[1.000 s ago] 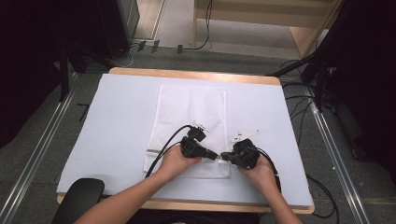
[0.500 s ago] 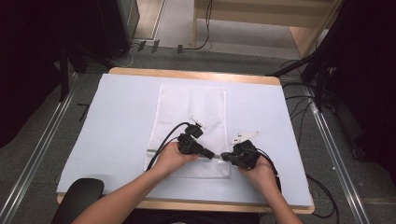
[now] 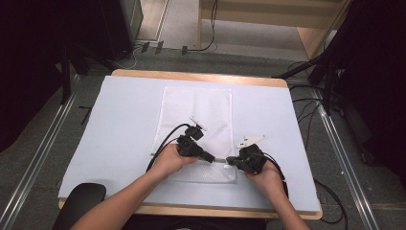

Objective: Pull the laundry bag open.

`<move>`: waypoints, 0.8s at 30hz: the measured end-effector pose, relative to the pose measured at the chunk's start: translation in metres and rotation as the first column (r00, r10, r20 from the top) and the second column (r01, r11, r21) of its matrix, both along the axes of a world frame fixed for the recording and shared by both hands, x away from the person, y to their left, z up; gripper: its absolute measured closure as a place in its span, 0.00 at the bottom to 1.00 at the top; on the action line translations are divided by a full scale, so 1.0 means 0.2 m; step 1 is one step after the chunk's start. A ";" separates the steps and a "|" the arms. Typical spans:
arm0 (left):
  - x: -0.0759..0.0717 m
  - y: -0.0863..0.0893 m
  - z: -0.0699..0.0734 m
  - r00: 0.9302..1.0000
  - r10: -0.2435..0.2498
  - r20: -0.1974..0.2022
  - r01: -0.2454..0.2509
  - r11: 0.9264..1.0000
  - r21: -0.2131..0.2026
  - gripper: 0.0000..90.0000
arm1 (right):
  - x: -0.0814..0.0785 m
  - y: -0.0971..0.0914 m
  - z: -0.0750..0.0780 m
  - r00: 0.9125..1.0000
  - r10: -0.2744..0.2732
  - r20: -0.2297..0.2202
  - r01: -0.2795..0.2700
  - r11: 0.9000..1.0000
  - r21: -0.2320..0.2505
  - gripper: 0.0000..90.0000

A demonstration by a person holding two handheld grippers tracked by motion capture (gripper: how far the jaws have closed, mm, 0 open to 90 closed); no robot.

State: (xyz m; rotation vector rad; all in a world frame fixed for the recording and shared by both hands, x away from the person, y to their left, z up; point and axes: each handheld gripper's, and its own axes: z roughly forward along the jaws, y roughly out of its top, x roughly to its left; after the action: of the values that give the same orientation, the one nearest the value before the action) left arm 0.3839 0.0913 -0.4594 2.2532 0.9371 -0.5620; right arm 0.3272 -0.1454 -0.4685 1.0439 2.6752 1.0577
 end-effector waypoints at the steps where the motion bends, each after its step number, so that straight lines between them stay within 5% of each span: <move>1: 0.00 0.01 0.00 1.000 0.000 -0.001 0.000 1.000 0.001 0.98 | 0.00 0.00 0.00 1.000 0.000 0.000 0.000 1.000 0.001 1.00; 24: 0.00 0.09 0.03 0.999 -0.027 -0.024 0.028 0.999 0.022 0.98 | 0.00 -0.01 -0.01 1.000 0.002 -0.001 -0.002 1.000 0.018 1.00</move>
State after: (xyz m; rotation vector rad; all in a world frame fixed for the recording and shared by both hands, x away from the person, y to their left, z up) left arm 0.3848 0.1088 -0.4543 2.2874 0.9297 -0.5946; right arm 0.3277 -0.1476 -0.4698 1.0455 2.6733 1.0839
